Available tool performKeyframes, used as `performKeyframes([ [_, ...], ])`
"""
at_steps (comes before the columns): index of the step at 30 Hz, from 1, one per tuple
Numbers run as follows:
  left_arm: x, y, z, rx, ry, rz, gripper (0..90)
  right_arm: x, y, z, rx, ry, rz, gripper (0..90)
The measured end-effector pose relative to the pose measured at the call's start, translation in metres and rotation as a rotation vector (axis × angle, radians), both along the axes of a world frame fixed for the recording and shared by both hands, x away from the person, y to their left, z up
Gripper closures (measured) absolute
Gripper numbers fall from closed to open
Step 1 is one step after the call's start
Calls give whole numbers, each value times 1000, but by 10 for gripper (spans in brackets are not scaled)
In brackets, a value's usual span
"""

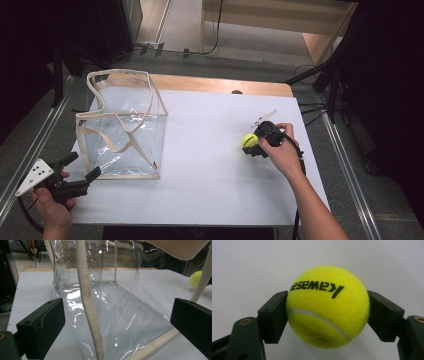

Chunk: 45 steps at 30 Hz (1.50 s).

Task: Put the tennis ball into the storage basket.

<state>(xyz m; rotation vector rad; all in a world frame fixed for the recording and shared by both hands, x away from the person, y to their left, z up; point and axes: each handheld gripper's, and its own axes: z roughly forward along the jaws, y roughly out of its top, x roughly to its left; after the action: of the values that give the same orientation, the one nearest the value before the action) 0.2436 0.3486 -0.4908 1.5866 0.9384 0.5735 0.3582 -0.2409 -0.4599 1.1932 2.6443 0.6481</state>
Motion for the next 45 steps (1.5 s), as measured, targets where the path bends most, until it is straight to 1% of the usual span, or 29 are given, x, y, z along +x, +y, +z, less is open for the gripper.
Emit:
performKeyframes([
  [1,0,0,0,-1,-1,0,1,0,0,1,-1,-1,9,229],
  [4,0,0,0,2,-2,-1,1,1,1,6,0,4,10,229],
  [6,0,0,0,0,0,0,1,3,2,8,1,-2,18,229],
  [8,0,0,0,2,0,1,1,3,3,10,2,4,14,229],
  [10,0,-1,0,13,0,0,1,3,4,14,1,2,28,229],
  [15,0,-2,0,18,-2,-3,1,5,7,21,6,10,48,229],
  [18,0,-2,0,18,-2,-4,1,7,10,23,0,18,52,229],
  [19,0,-2,0,18,-2,-4,1,7,12,24,2,14,47,229],
  [21,0,-2,0,17,-3,-5,1,9,15,26,2,13,64,229],
  [24,1,-2,0,15,-3,-5,1,11,22,29,10,19,65,229],
  [26,1,-2,0,15,-3,-5,1,12,26,31,3,20,86,229],
  [27,1,-2,0,15,-2,-5,1,13,29,32,5,21,77,229],
  [28,1,-2,0,15,-2,-5,1,14,30,33,-1,20,102,229],
  [31,1,-2,0,18,-3,-5,1,16,36,37,10,15,112,229],
  [35,1,-2,0,18,-5,-8,1,18,42,42,5,8,131,229],
  [42,1,-2,0,16,-4,-10,1,20,51,51,9,1,148,230],
  [45,1,-2,0,16,-5,-12,1,22,55,55,11,-2,164,230],
])
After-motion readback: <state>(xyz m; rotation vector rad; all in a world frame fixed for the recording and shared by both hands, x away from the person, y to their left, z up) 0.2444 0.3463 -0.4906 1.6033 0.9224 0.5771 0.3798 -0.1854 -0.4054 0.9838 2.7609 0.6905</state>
